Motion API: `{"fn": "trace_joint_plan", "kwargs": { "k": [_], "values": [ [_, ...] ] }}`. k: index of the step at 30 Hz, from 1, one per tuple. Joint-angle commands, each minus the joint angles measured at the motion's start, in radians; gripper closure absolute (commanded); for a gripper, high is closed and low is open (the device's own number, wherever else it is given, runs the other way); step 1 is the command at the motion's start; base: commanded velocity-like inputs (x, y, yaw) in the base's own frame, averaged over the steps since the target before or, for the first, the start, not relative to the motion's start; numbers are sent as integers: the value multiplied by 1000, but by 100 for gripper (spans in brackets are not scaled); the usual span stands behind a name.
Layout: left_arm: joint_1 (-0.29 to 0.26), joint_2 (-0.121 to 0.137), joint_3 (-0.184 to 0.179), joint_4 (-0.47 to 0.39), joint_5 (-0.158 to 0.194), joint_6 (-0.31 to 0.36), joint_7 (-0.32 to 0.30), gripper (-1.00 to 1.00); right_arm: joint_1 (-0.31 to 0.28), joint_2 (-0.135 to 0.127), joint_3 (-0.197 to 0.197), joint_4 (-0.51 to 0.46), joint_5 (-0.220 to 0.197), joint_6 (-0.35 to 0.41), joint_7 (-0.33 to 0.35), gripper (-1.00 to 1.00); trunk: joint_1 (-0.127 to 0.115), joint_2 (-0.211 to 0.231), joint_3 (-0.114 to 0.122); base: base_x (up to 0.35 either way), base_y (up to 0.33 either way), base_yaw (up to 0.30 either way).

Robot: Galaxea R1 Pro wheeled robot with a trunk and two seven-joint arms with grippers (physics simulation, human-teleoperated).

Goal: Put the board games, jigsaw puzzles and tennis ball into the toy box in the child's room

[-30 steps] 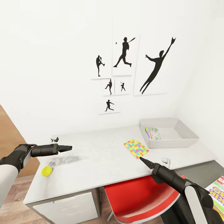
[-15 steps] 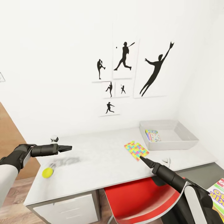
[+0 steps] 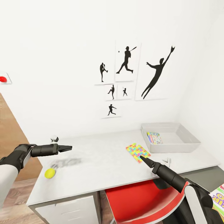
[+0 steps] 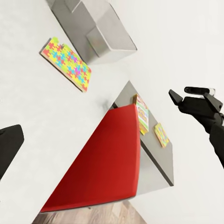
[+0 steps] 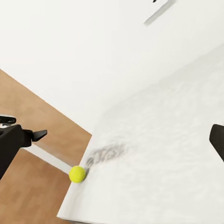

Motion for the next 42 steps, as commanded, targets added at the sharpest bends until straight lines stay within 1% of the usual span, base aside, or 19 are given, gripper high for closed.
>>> {"fn": "trace_joint_plan", "kwargs": {
  "k": [1, 17, 23, 28, 42],
  "values": [
    [-1, 0, 0, 0, -1, 11, -4, -100, -1, 1, -1, 0, -4, 7, 1, -100, 1, -2, -1, 0, 0, 64],
    [-1, -2, -1, 0, -1, 12, -4, -100, -1, -2, -1, 1, -4, 7, 1, -100, 1, -2, 26, 0, 3, 64],
    [-1, 1, 0, 0, -1, 12, -4, -100, -1, 4, 0, 1, -3, 6, -4, -100, 1, -2, 36, 0, 34, 69],
    [-1, -2, 0, 0, -1, 12, -4, -100, -1, -1, -1, 2, -3, 5, -5, -100, 1, -2, 44, 0, 5, 87],
    [-1, -8, 0, 0, -1, 11, -4, -100, -2, -2, -2, 9, 0, 2, -10, -100, 1, -2, 48, 3, 39, 27]
  ]
}}
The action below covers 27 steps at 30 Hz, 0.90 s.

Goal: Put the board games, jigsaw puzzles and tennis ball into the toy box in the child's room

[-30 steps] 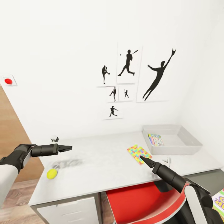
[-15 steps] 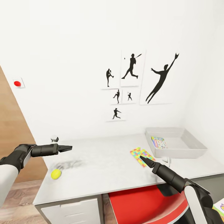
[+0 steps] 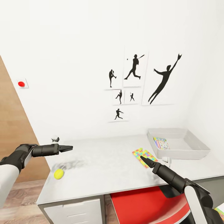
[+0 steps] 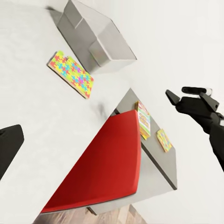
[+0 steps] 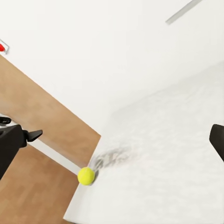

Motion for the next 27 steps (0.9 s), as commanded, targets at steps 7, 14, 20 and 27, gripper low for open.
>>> {"fn": "trace_joint_plan", "kwargs": {
  "k": [7, 14, 20, 27],
  "values": [
    [-1, -4, 1, 0, -1, 9, -4, -100, -1, 3, -2, 0, -4, 7, -1, -100, 1, -2, -2, 0, 2, 0],
    [-1, 4, 1, 0, -1, 10, -4, -100, -1, 9, 0, -5, -5, 7, -36, -100, 1, -2, -2, 0, 0, 0],
    [0, 3, -1, 0, -1, 10, -4, -100, -1, 10, -1, -7, -6, 14, -100, -100, 1, -2, -2, 0, 0, 0],
    [0, 1, -1, 0, -1, 10, -4, -100, -2, 15, 18, -18, -6, 12, -135, -100, 1, -2, -2, 0, 0, 0]
  ]
}}
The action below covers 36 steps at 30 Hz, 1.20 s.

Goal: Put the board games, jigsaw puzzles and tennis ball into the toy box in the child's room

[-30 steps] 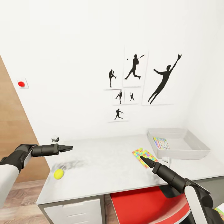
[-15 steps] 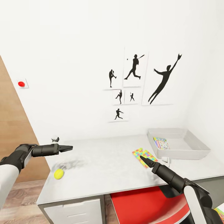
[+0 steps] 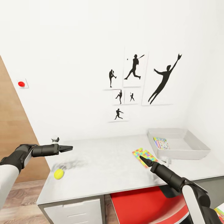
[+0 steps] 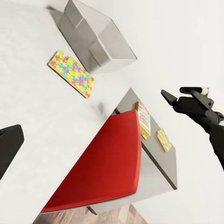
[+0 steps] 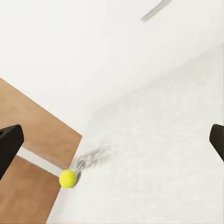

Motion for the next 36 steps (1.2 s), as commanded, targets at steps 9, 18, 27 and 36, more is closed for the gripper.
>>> {"fn": "trace_joint_plan", "kwargs": {
  "k": [9, 18, 27, 36],
  "values": [
    [-1, -4, -1, 0, -1, 11, -4, -100, -251, 25, 83, -13, -14, 286, -485, -100, 1, -2, -2, 0, 0, 0],
    [-1, -1, 1, 0, -1, 14, -4, -100, -502, 85, 164, 179, -22, 354, -813, -100, 1, -2, -2, 21, 0, 0],
    [-1, 7, 2, 1, 0, 16, -4, -100, -519, 89, 172, 233, -14, 348, -840, -100, 1, -2, -2, 141, 0, 0],
    [-1, 7, 2, 1, -1, 17, -4, -100, -518, 88, 175, 237, -6, 347, -842, -100, 1, -2, -2, 153, 0, 0]
  ]
}}
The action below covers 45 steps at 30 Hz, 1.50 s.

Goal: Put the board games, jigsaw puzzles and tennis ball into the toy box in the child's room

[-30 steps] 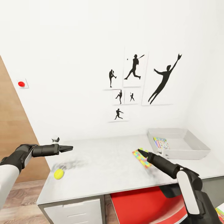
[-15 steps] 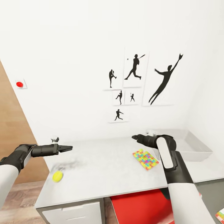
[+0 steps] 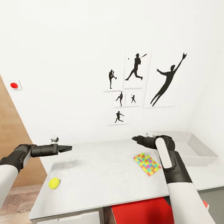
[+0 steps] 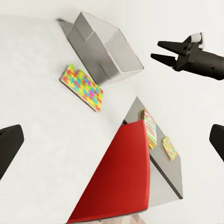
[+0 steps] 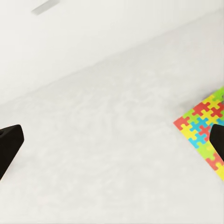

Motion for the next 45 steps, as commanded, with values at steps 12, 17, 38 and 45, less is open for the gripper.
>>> {"fn": "trace_joint_plan", "kwargs": {
  "k": [12, 17, 38, 45],
  "values": [
    [-1, 0, -1, 0, 0, 11, -4, -100, -1, 1, -1, 7, -10, 2, -10, -100, 1, -2, -6, 48, 0, 44],
    [-1, 0, -1, 0, 0, 11, -4, -100, -1, -1, 0, 12, -11, 3, -11, -100, 1, -2, -7, 8, 0, 15],
    [-1, 0, -1, 0, 0, 11, -4, -100, -1, -19, -3, 32, -8, 2, -14, -100, 1, -2, -7, 49, 27, 0],
    [-1, 0, -1, 0, 0, 11, -4, -100, -1, -19, -4, 47, -8, 0, -14, -100, 1, -2, -7, 107, 24, 0]
  ]
}}
